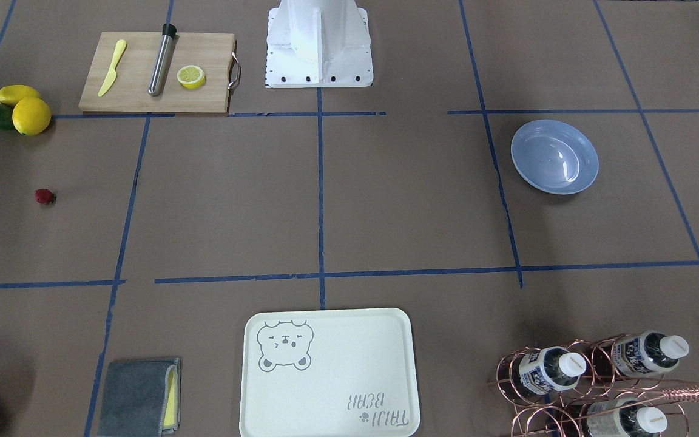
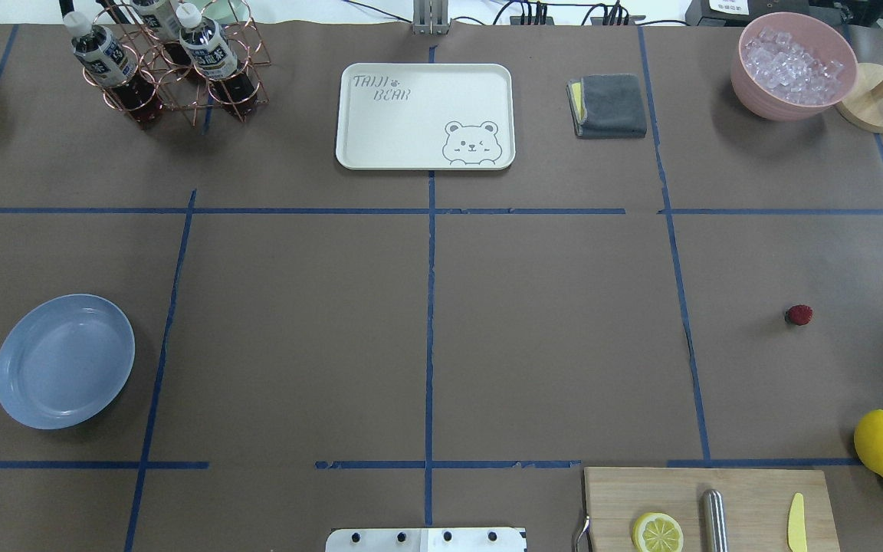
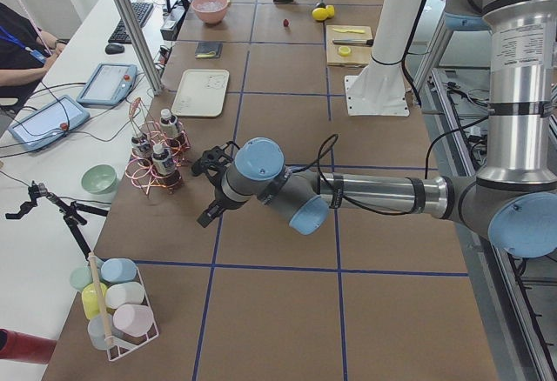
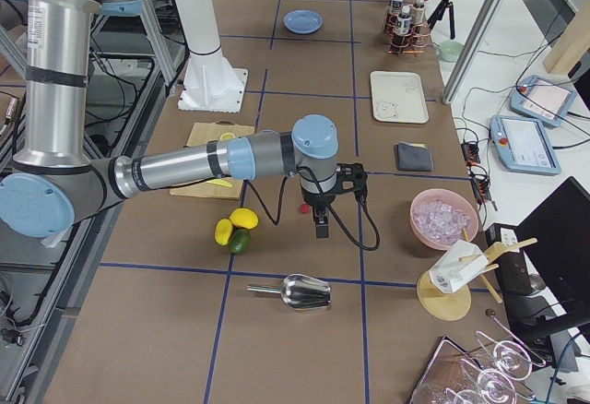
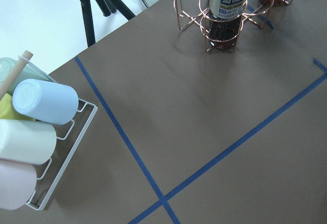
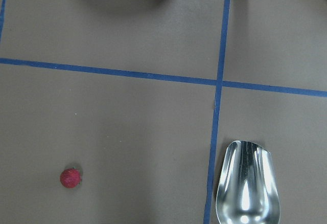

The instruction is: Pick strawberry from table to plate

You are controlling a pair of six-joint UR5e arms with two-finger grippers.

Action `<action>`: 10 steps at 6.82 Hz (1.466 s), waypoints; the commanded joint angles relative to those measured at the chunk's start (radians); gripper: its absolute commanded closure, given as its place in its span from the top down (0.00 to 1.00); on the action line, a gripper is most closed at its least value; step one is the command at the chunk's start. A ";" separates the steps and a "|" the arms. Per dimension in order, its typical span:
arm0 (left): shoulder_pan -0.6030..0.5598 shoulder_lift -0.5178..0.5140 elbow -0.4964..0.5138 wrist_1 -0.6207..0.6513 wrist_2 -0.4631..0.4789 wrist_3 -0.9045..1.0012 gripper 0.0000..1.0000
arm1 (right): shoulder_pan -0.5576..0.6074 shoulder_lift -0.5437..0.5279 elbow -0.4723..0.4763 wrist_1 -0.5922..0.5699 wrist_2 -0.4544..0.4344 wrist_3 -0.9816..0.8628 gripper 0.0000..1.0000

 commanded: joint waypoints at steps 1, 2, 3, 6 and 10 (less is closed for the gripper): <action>0.188 0.019 0.059 -0.160 -0.009 -0.118 1.00 | 0.000 -0.029 -0.010 0.088 0.003 0.013 1.00; 0.274 0.046 0.063 -0.171 0.029 -0.232 1.00 | 0.000 -0.040 -0.010 0.090 0.001 0.013 1.00; 0.378 0.051 0.067 -0.183 0.054 -0.437 1.00 | 0.000 -0.057 -0.009 0.093 0.001 0.010 1.00; 0.521 0.154 0.122 -0.465 0.218 -0.603 0.93 | 0.000 -0.065 -0.009 0.093 0.001 0.012 1.00; 0.638 0.152 0.179 -0.577 0.233 -0.901 0.56 | 0.000 -0.065 -0.009 0.093 0.001 0.012 1.00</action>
